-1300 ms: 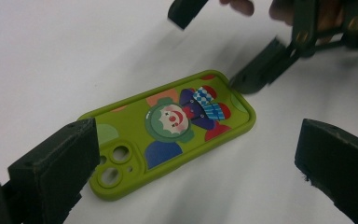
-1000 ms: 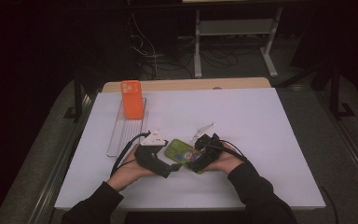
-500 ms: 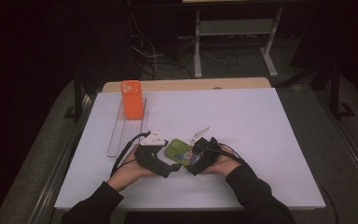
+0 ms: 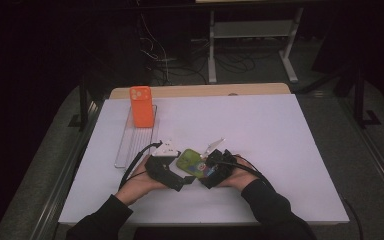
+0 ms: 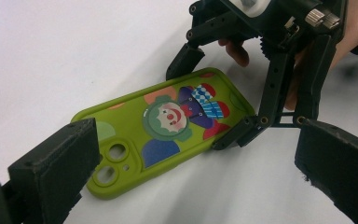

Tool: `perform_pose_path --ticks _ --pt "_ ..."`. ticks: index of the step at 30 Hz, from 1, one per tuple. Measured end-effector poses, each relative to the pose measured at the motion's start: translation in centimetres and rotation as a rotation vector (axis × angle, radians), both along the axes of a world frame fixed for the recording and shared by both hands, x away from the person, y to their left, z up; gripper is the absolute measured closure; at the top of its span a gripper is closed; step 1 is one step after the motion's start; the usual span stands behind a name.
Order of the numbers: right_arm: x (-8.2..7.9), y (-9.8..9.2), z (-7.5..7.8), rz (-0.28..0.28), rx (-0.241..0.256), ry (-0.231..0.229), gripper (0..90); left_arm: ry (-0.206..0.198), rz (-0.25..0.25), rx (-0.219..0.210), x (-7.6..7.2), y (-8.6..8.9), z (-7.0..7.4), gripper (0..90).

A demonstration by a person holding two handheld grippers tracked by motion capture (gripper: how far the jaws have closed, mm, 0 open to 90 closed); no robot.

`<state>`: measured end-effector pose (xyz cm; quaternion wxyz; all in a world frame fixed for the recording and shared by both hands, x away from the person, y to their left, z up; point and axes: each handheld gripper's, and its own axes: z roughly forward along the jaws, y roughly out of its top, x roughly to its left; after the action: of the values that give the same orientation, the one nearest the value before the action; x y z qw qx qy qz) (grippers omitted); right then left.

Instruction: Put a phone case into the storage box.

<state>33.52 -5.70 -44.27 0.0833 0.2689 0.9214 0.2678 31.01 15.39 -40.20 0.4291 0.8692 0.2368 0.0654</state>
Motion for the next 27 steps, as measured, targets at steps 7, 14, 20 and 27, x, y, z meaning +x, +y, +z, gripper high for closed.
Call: perform_pose_path --ticks 7,14,20,27 --pt "-0.1 0.1 0.0 -0.014 0.006 0.007 14.5 0.003 -0.002 0.001 0.0 0.0 -0.1 0.0" --pt "-0.2 0.1 0.1 -0.015 0.012 0.009 15.0 0.002 -0.007 0.002 0.0 -0.1 -0.1 0.0" --pt "-0.1 0.0 0.2 -0.012 0.017 0.015 15.1 0.004 -0.006 -0.001 0.0 -0.1 -0.1 0.0" --pt "0.0 -1.0 1.4 -0.050 0.054 0.019 15.1 0.003 -0.009 0.000 0.0 -0.1 -0.1 0.0"
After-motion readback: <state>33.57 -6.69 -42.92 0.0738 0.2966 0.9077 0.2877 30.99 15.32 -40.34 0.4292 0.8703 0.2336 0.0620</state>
